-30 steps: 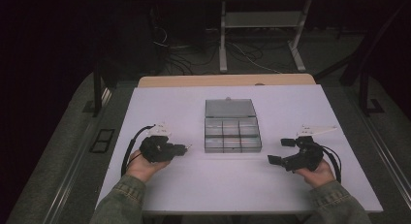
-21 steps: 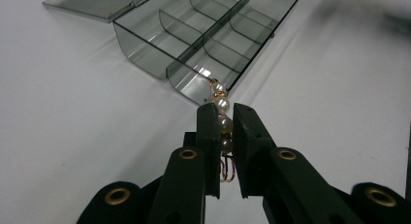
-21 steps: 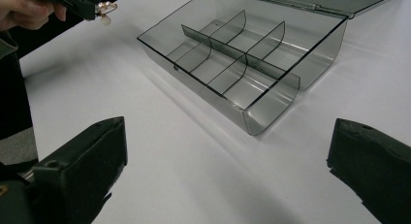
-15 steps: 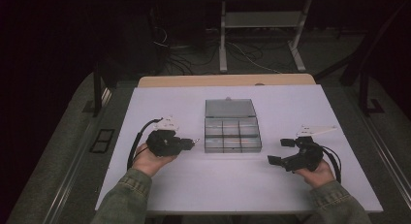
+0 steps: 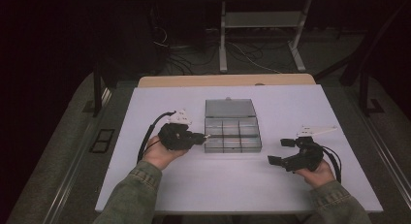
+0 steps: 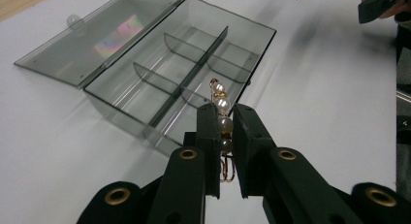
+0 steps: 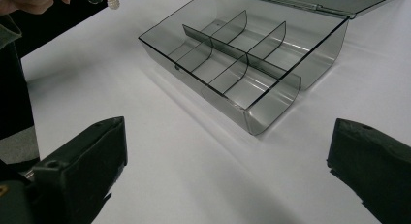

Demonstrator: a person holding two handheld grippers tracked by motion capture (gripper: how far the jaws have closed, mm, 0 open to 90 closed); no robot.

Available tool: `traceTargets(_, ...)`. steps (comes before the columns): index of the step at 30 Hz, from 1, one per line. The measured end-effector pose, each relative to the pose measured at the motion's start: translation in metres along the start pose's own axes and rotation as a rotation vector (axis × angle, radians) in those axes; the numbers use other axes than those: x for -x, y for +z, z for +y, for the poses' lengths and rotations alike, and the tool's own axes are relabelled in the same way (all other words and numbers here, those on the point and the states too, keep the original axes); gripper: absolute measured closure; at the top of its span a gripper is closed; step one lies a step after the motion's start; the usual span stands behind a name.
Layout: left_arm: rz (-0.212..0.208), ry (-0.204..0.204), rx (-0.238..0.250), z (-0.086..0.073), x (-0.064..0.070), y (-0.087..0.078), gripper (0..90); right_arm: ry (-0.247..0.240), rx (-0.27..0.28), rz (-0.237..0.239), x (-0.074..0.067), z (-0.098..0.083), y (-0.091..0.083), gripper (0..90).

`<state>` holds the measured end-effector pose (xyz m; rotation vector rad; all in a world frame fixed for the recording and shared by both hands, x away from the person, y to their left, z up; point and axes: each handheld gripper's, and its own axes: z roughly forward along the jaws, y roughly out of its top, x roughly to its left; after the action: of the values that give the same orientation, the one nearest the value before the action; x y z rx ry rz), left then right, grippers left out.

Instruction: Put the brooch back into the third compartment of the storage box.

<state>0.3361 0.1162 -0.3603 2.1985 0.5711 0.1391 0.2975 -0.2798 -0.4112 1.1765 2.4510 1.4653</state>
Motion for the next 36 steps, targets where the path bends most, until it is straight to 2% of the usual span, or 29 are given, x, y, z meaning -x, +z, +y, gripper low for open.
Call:
traceTargets(10,-0.024,0.033,0.006,0.018,0.004,0.011,80.7,0.001,-0.001,0.004,0.000,0.000,0.000,0.3)
traceTargets(23,-0.055,0.045,0.034,0.038,0.008,0.028,80.7,0.000,0.000,0.008,-0.001,0.000,0.001,0.3)
traceTargets(25,-0.060,0.059,0.039,0.042,0.008,0.031,80.7,-0.002,0.001,0.007,-0.001,0.000,0.001,0.3)
traceTargets(36,-0.089,0.056,0.056,0.061,0.003,0.053,80.6,-0.007,-0.008,0.014,-0.002,-0.001,0.002,0.3)
